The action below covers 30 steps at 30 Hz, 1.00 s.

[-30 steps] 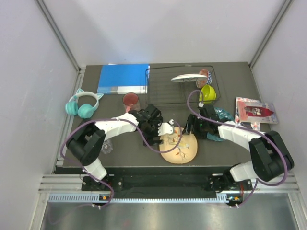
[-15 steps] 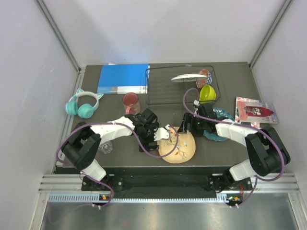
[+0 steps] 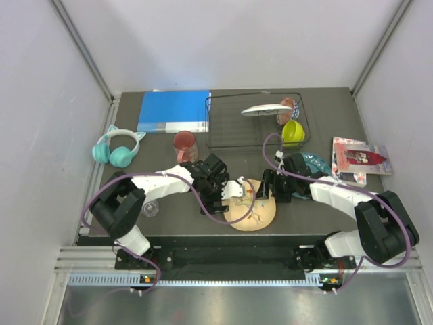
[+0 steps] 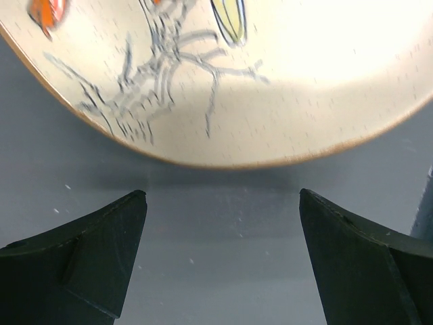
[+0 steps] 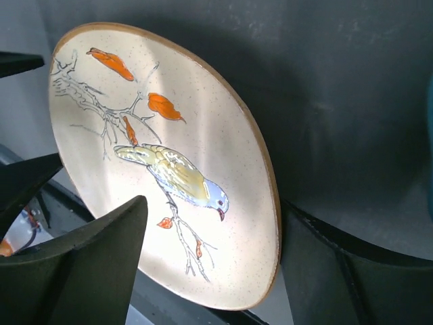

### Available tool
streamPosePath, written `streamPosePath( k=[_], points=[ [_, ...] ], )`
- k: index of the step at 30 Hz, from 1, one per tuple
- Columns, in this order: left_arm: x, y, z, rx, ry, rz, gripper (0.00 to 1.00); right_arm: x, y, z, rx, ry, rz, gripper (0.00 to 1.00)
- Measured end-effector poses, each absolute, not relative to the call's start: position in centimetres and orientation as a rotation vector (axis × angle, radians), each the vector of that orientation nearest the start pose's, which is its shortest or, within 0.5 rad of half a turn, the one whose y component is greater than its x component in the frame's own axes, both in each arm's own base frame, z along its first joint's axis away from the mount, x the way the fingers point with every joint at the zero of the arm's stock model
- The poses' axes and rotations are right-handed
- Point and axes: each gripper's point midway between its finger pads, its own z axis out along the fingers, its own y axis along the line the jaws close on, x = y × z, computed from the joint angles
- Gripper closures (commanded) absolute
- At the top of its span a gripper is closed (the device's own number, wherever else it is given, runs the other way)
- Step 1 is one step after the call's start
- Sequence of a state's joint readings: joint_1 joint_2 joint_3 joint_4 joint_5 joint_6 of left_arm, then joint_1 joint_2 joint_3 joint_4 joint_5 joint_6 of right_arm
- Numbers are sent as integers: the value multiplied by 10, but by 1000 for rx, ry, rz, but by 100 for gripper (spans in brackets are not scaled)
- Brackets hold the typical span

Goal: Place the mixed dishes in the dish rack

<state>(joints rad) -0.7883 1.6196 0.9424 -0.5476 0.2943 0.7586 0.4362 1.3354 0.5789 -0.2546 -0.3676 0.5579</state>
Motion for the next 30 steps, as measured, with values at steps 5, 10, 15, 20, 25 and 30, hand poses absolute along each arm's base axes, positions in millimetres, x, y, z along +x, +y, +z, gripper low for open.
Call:
streamPosePath(
  k=[5, 10, 15, 20, 25, 30],
  points=[
    [216, -257, 21, -2485, -2373, 515, 1, 208, 203, 32, -14, 2705, 925, 28],
    [216, -256, 18, -2474, -2324, 477, 1, 211, 207, 31, -25, 2682, 972, 35],
    [215, -256, 17, -2473, -2307, 441, 1, 214, 208, 32, -61, 2647, 991, 39],
    [215, -258, 16, -2447, -2325, 412, 1, 210, 205, 35, -124, 2644, 974, 39],
    [216, -260, 16, -2429, -2348, 397, 1, 199, 199, 39, -141, 2670, 956, 40],
    [217, -261, 16, -2419, -2359, 397, 1, 196, 199, 55, -152, 2635, 978, 40]
  ],
)
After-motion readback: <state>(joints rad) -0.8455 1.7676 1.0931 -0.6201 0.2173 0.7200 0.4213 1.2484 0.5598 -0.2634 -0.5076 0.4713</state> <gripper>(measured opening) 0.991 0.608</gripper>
